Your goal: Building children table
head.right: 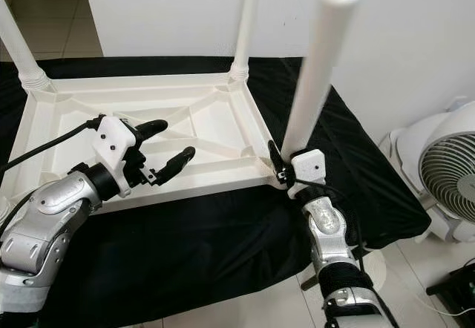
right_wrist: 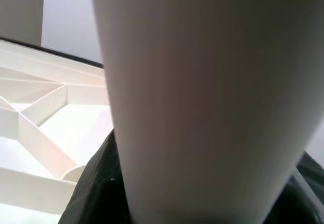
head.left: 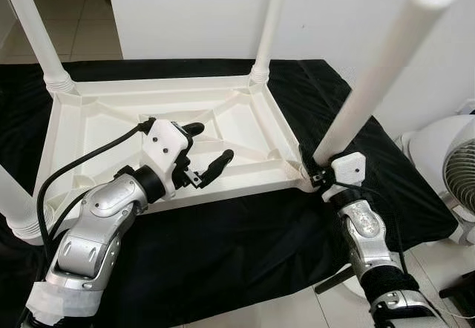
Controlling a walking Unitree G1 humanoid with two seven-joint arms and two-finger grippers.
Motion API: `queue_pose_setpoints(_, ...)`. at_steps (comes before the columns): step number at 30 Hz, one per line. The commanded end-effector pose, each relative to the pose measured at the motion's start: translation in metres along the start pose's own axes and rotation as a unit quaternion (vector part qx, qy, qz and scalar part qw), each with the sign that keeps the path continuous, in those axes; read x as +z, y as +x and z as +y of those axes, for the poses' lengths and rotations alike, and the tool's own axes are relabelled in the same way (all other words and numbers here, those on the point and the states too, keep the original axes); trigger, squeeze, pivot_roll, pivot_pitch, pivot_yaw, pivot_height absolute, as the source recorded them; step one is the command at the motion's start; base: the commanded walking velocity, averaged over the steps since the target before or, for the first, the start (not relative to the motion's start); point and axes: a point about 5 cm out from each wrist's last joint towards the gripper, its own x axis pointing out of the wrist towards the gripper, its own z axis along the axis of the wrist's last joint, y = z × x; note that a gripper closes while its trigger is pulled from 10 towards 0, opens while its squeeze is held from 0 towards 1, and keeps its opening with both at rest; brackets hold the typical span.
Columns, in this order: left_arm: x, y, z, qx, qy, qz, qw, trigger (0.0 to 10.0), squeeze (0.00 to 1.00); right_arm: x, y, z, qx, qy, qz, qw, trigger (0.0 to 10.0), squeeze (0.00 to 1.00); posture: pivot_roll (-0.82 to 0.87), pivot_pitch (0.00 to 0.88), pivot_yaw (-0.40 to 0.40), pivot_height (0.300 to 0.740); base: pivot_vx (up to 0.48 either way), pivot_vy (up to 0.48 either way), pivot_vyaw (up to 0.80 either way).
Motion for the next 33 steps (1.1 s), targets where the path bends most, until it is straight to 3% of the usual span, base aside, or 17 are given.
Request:
queue_pose_setpoints(1,0.003,0.002,0.001,-0.002,0.002,-0.004,1.0,10.0,0.0,-0.05,-0.035,0.009,-0.002,0.049,0.152,0.987,10.0,0.0,0.15,0.092,-0.031,0.74,0.0,0.0,0.0)
queue_pose_setpoints(4,0.003,0.002,0.001,-0.003,0.002,-0.003,1.0,10.0,0.0,-0.041,-0.025,0.001,-0.023,0.062,0.134,0.989,10.0,0.0,0.15,0.091,-0.032,0.74,0.0,0.0,0.0)
queue_pose_setpoints(8,0.003,0.003,0.0,-0.006,0.002,-0.004,1.0,10.0,0.0,-0.013,-0.001,-0.011,-0.032,0.071,0.078,0.994,10.0,0.0,0.15,0.085,-0.035,0.74,0.0,0.0,0.0)
queue_pose_setpoints(20,0.001,0.003,-0.004,-0.009,-0.002,-0.002,1.0,10.0,0.0,0.027,0.017,-0.017,-0.021,0.09,0.006,0.996,10.0,0.0,0.14,0.086,-0.048,0.74,0.0,0.0,0.0)
queue_pose_setpoints(33,0.0,0.004,-0.004,-0.017,-0.003,0.0,1.0,10.0,0.0,0.042,0.019,-0.018,-0.017,0.1,-0.002,0.995,10.0,0.0,0.13,0.084,-0.044,0.74,0.0,0.0,0.0)
